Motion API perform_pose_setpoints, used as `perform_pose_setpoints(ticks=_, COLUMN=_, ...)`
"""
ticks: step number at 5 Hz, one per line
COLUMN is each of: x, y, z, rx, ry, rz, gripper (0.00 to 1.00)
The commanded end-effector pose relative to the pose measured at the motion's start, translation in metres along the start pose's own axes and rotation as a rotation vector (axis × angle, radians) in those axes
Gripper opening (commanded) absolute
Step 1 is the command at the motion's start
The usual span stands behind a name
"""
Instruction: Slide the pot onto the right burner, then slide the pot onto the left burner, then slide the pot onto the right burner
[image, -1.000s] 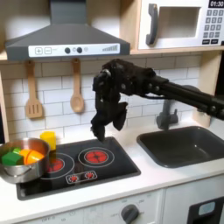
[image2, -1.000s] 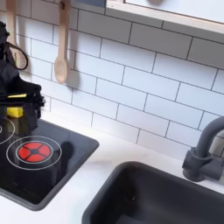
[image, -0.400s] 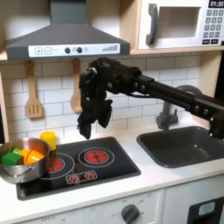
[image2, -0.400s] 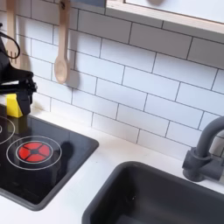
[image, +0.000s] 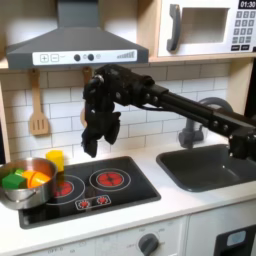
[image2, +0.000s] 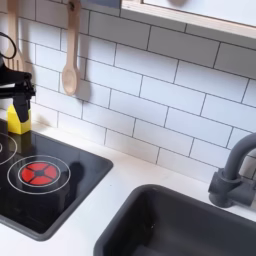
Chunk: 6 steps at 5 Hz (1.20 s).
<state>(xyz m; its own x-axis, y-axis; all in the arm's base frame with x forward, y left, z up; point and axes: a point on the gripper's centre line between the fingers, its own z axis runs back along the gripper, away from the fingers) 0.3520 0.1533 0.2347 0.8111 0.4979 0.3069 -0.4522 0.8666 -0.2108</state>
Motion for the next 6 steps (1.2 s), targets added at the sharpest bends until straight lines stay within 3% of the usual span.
perform_pose_setpoints(ticks=1, x=0.013, y=0.014, z=-0.002, rx=0.026, ry=-0.008, rz=0.055, gripper=1.00)
perform_pose_setpoints(ticks=4, x=0.029, y=0.041, z=-0.004, rx=0.087, ry=-0.006, rz=0.127, gripper=1.00)
perform_pose_setpoints(ticks=6, x=0.034, y=0.059, z=0.000, rx=0.096, ry=0.016, rz=0.164, gripper=1.00)
